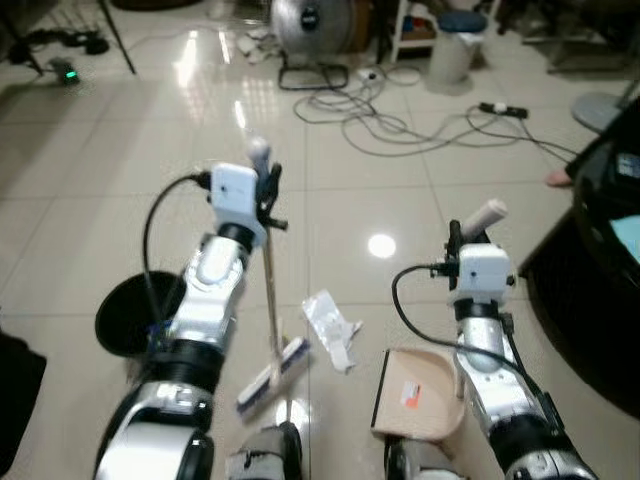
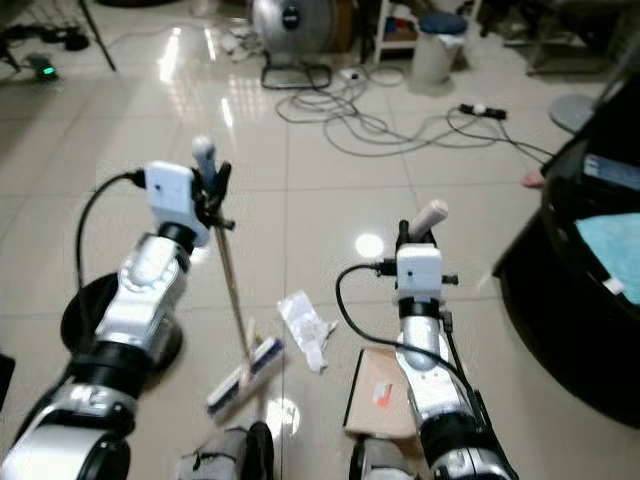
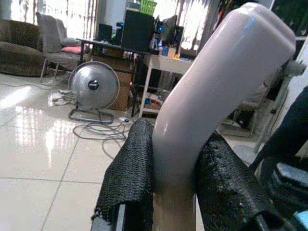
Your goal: Sweep floor
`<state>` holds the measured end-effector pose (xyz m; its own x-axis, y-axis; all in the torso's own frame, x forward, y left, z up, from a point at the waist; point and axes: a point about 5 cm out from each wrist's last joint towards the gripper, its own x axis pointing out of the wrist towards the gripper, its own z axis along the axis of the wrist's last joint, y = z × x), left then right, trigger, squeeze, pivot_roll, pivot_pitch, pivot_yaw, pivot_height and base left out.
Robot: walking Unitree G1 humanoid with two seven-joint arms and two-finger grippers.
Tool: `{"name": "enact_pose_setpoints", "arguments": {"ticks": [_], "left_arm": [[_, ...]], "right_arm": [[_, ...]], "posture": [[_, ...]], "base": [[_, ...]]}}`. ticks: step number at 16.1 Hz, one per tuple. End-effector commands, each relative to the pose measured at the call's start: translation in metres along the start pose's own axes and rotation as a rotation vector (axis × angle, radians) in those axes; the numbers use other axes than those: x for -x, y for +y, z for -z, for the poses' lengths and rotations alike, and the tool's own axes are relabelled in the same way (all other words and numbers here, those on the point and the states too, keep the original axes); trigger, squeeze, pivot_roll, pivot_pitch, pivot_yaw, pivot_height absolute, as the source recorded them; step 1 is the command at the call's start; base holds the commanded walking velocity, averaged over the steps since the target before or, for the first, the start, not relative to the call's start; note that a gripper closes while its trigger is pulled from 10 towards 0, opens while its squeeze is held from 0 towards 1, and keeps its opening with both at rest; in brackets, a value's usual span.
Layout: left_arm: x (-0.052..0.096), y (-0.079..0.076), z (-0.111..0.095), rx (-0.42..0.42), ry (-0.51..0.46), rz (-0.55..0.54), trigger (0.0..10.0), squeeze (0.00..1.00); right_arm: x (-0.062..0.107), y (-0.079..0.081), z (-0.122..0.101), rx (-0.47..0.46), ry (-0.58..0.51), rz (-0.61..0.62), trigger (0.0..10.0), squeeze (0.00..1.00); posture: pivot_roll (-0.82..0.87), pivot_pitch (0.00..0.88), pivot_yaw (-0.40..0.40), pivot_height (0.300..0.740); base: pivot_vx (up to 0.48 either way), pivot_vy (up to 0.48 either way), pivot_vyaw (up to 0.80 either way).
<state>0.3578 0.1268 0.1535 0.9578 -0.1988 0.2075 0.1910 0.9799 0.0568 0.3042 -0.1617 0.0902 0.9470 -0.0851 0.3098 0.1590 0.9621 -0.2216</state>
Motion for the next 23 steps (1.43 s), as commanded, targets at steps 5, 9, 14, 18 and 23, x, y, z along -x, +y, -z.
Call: {"name": "enact_pose_setpoints", "arguments": {"ticks": [5,9,14,18,23], "left_arm": [[-0.017,-0.006,-0.015,-0.011,-0.083,-0.078,10.0,0.0],[-0.024,-0.011,-0.013,-0.054,-0.076,-0.095,10.0,0.0],[-0.029,-0.024,-0.011,0.002,-0.06,-0.104,10.0,0.0],[-0.027,-0.028,-0.016,0.081,-0.08,-0.002,10.0,0.0],[0.008,0.011,-0.028,-0.083,-0.107,0.046,10.0,0.0]], "right_arm": [[-0.018,-0.005,-0.013,0.045,-0.069,0.016,10.0,0.0],[-0.029,0.0,-0.019,0.052,-0.112,-0.009,10.0,0.0],[-0.039,0.012,-0.032,0.04,-0.161,-0.026,10.0,0.0],[-0.033,-0.001,-0.041,-0.006,-0.211,0.016,10.0,0.0],[-0.021,-0.042,-0.069,-0.039,-0.227,0.075,10.0,0.0]], "posture": [[0.08,0.268,0.096,0.74],[0.12,0.341,0.128,0.74],[0.1,0.368,0.133,0.74],[0.04,0.278,0.084,0.74],[-0.01,0.134,0.026,0.74]], "base": [[0.0,0.0,0.0],[0.0,0.0,0.0],[0.0,0.0,0.0],[0.0,0.0,0.0],[0.0,0.0,0.0]]}}
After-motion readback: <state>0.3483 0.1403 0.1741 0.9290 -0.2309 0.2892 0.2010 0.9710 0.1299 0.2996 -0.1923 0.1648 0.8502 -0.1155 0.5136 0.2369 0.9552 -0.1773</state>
